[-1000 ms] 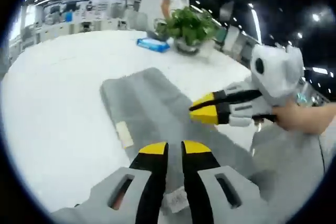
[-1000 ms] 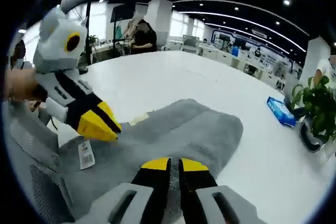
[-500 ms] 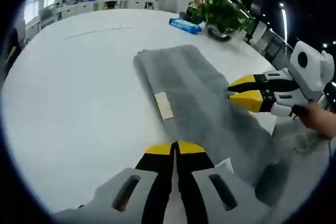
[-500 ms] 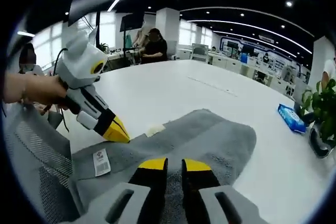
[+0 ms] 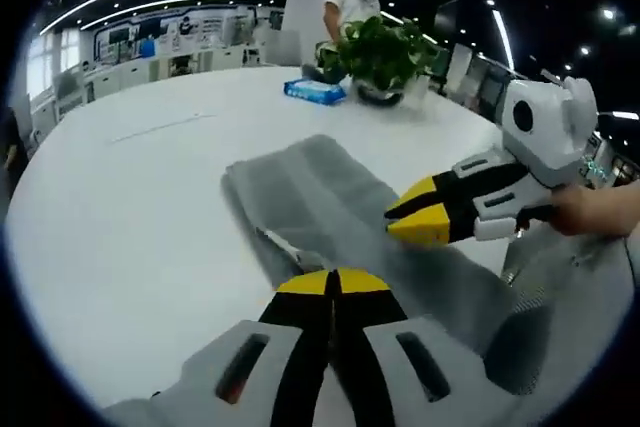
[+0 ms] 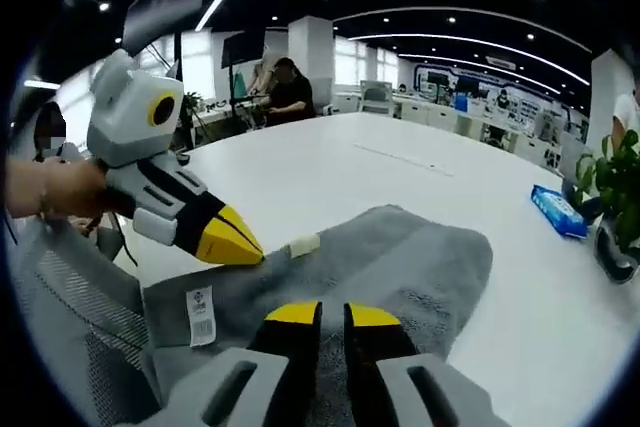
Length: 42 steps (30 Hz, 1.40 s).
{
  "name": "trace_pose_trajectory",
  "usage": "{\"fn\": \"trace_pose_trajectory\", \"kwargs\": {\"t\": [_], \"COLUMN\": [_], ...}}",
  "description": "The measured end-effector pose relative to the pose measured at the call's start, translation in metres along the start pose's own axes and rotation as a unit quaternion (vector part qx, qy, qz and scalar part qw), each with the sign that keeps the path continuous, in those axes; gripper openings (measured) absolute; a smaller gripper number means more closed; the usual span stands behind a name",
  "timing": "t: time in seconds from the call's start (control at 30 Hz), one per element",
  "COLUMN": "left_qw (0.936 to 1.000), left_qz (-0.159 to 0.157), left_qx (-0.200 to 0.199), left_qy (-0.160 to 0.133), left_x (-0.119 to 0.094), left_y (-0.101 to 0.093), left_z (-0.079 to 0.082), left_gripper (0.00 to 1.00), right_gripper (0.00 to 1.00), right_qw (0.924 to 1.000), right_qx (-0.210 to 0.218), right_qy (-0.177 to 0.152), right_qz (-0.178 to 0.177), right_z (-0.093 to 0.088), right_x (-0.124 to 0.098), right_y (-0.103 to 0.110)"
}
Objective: Open the folded towel by lifting each exposed corner and separating the folded layers until the towel lies flat within the target outline without major curled edges
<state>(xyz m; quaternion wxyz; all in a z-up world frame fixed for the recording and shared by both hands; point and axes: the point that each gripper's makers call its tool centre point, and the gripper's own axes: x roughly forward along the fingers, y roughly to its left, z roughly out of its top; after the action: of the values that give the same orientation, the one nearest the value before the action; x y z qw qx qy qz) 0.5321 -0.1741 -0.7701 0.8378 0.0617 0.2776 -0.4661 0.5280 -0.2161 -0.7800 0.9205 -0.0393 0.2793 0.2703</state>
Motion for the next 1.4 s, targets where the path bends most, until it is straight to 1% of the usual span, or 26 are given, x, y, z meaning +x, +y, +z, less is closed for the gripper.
{"fn": "trace_pose_trajectory", "kwargs": {"t": [0.03,0.13,0.17,0.27,0.3,0.4,0.47,0.63,0.7,0.77,0.8,0.87,0.9,0.93,0.97,1.0,1.03,1.07,1.1,1.13,1.17,1.2,1.23,1.3,1.33,1.4], "left_qw": [0.9999,0.9967,0.9955,0.9907,0.9879,0.9859,0.9813,0.9731,0.9672,0.9569,0.9559,0.9496,0.9515,0.9575,0.9651,0.9704,0.9779,0.9849,0.9930,0.9970,0.9988,0.9979,0.9963,0.9925,0.9913,0.9929], "left_qz": [-0.008,-0.034,-0.036,-0.045,-0.046,-0.059,-0.053,-0.052,-0.052,-0.050,-0.050,-0.053,-0.066,-0.077,-0.068,-0.060,-0.057,-0.045,-0.022,0.001,0.039,0.063,0.076,0.079,0.080,0.075], "left_qx": [0.011,0.073,0.086,0.125,0.144,0.153,0.182,0.221,0.245,0.282,0.286,0.305,0.297,0.274,0.250,0.232,0.201,0.167,0.113,0.074,0.023,-0.011,-0.040,-0.092,-0.101,-0.081], "left_qy": [0.002,0.010,0.014,0.029,0.035,0.031,0.035,0.041,0.043,0.045,0.045,0.049,0.047,0.045,0.035,0.028,0.006,-0.011,-0.024,-0.023,-0.019,-0.011,-0.002,0.017,0.027,0.043], "left_x": [0.002,0.010,0.011,0.014,0.015,0.016,0.017,0.019,0.020,0.021,0.022,0.023,0.022,0.020,0.017,0.015,0.010,0.007,0.004,0.003,0.000,-0.002,-0.002,-0.002,-0.001,0.003], "left_y": [-0.006,-0.028,-0.031,-0.042,-0.044,-0.052,-0.051,-0.056,-0.058,-0.060,-0.061,-0.063,-0.065,-0.068,-0.062,-0.057,-0.048,-0.039,-0.021,-0.005,0.020,0.035,0.046,0.054,0.056,0.055], "left_z": [0.000,-0.002,-0.003,-0.010,-0.013,-0.013,-0.015,-0.019,-0.021,-0.022,-0.022,-0.025,-0.024,-0.024,-0.018,-0.013,-0.003,0.004,0.011,0.010,0.005,0.000,-0.007,-0.021,-0.027,-0.035], "left_gripper": [0.00,0.00,0.00,0.00,0.00,0.00,0.00,0.00,0.00,0.00,0.00,0.00,0.00,0.00,0.00,0.00,0.00,0.00,0.01,0.02,0.03,0.04,0.04,0.06,0.08,0.10], "right_gripper": [0.06,0.07,0.07,0.07,0.07,0.08,0.08,0.09,0.10,0.09,0.07,0.01,0.00,0.00,0.00,0.00,0.00,0.00,0.00,0.00,0.00,0.00,0.00,0.00,0.00,0.00], "right_qw": [0.9999,0.9975,0.9956,0.9905,0.9873,0.9757,0.9751,0.9747,0.9791,0.9789,0.9789,0.9810,0.9815,0.9817,0.9811,0.9805,0.9806,0.9813,0.9816,0.9817,0.9819,0.9821,0.9823,0.9818,0.9817,0.9820], "right_qx": [0.015,0.063,0.084,0.130,0.152,0.211,0.214,0.217,0.201,0.200,0.200,0.189,0.186,0.185,0.189,0.192,0.191,0.188,0.186,0.185,0.184,0.182,0.181,0.183,0.184,0.182], "right_qy": [0.000,0.005,0.007,0.002,0.002,0.002,0.005,0.018,0.028,0.034,0.038,0.044,0.044,0.045,0.043,0.042,0.041,0.042,0.043,0.045,0.046,0.047,0.048,0.050,0.050,0.051], "right_qz": [0.008,0.030,0.040,0.045,0.046,0.059,0.058,0.048,0.020,0.021,0.019,0.011,0.006,0.002,0.002,0.002,0.000,-0.003,-0.003,-0.004,-0.003,-0.004,-0.005,-0.005,-0.005,-0.006], "right_z": [-0.001,-0.005,-0.006,-0.006,-0.007,-0.009,-0.012,-0.018,-0.023,-0.026,-0.027,-0.030,-0.031,-0.031,-0.031,-0.031,-0.031,-0.031,-0.032,-0.033,-0.033,-0.034,-0.034,-0.035,-0.035,-0.036], "right_x": [0.000,0.002,0.003,0.004,0.003,0.005,0.007,0.007,0.007,0.007,0.007,0.005,0.005,0.004,0.003,0.002,0.001,0.001,0.001,0.002,0.002,0.002,0.002,0.003,0.003,0.004], "right_y": [0.003,0.009,0.011,0.010,0.008,0.009,0.008,0.008,0.000,0.001,0.000,-0.003,-0.005,-0.008,-0.010,-0.011,-0.011,-0.012,-0.013,-0.013,-0.012,-0.013,-0.013,-0.013,-0.014,-0.014]}}
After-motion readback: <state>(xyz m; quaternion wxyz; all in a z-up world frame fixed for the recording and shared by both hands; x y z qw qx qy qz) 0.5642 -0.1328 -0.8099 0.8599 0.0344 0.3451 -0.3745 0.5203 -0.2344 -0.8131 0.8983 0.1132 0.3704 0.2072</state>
